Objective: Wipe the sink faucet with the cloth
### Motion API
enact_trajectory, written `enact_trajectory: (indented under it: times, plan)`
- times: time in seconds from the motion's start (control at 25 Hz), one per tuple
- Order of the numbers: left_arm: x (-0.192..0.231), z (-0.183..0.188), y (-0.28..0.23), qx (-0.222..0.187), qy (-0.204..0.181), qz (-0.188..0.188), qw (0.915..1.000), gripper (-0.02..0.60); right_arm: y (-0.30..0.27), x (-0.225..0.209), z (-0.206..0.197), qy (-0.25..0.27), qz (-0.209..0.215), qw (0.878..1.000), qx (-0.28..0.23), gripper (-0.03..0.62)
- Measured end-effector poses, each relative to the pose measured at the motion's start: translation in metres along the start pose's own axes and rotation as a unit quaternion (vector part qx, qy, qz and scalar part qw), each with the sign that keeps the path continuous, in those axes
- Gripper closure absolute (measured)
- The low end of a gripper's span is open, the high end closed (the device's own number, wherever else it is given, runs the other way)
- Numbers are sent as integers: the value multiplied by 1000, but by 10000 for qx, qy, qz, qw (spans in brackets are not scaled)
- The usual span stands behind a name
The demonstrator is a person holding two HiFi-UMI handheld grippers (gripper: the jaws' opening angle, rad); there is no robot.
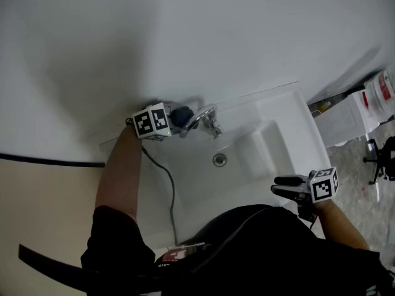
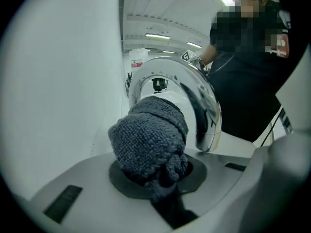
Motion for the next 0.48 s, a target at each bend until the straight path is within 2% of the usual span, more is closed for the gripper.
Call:
enact_trajectory:
  times: [0.08,0.16,0.28,0.32,0.4,0.48]
  plan:
    - [-3,1,-1,-81,255,-36,9996,515,0,-3,2,-18,14,10000,-29,384]
    - [-14,8,-7,-461,597,-153,9970,515,0,-6,4,-52,50,10000,-52,384]
    - [-50,33,-28,-1201,1162,-584,9842,517,-2,-6,6,-54,113,9999,-32,384]
    - [-56,38,-33,-1329,1426,-523,9794,517,-3,-6,7,-39,131,9999,-16,384]
    - [-56,36,-31,-1357,1908,-113,9721,517,-5,-5,8,4,154,9999,23,384]
    - [-51,21,-20,-1173,2049,311,9712,515,-4,-5,9,36,147,9999,45,384]
Point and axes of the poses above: the fingertips, and each gripper's own axes: y backward along the fingers, x to its left, z out of its top, the point moved 2 cm from there along y, backward along the fingers, and after that the axes turned 3 degrees about x, right-handed, at the moved point
